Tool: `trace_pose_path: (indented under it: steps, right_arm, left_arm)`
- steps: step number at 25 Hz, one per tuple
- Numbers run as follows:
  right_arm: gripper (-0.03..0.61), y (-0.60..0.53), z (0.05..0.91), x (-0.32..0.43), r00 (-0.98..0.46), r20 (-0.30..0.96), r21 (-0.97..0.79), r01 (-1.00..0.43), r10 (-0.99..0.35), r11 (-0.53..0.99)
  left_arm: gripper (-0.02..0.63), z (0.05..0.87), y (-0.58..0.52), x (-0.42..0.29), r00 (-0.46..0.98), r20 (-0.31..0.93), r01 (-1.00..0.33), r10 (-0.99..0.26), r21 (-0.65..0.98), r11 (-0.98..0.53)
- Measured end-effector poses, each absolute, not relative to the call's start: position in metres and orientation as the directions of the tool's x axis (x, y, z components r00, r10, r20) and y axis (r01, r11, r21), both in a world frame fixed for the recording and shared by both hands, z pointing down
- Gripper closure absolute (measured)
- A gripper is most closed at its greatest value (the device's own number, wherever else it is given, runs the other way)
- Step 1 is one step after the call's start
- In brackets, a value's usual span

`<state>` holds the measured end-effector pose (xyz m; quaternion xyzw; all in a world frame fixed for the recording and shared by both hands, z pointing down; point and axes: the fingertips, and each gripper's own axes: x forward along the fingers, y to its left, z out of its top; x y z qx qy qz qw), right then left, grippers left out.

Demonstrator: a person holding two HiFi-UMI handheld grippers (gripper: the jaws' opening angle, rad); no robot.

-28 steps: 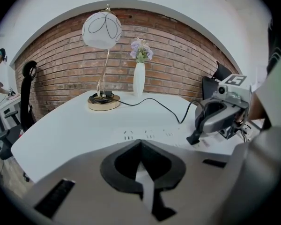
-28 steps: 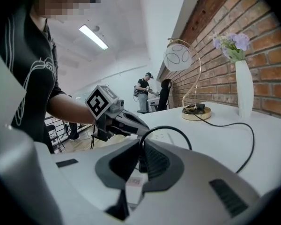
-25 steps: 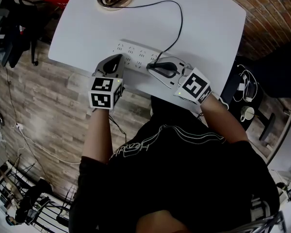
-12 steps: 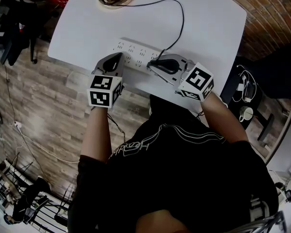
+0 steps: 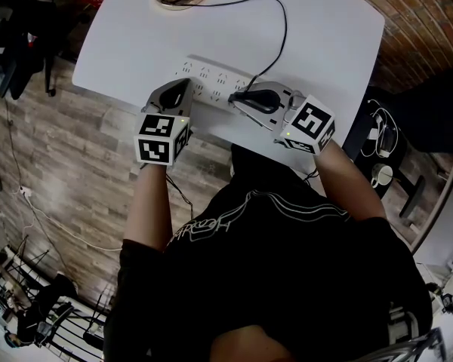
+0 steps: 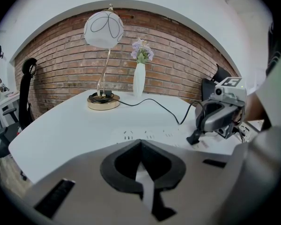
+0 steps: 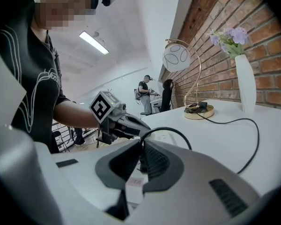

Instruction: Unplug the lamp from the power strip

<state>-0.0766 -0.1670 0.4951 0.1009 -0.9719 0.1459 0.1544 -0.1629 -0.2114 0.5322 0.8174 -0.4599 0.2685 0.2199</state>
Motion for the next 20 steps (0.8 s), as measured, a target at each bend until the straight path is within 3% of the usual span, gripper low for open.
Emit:
trace_pose_path:
  steps: [11, 20]
  right_arm:
    - [0.565, -0.171, 0.493, -0.073, -0.946, 0.292, -0.359, -0.248, -0.144, 0.900]
    - [0.565, -0.159, 0.492, -0.075, -0.947, 0.302, -0.229, -0.186, -0.112, 0.955]
  left_arm:
    - [0.612, 0.532, -0.211, -0.163, 0.425, 0.653, -0.869, -0.627, 0.099, -0.486]
    - [0.611, 0.534, -0.212, -0.160, 0.395, 0.659, -0.878, -0.640, 0.066, -0.475]
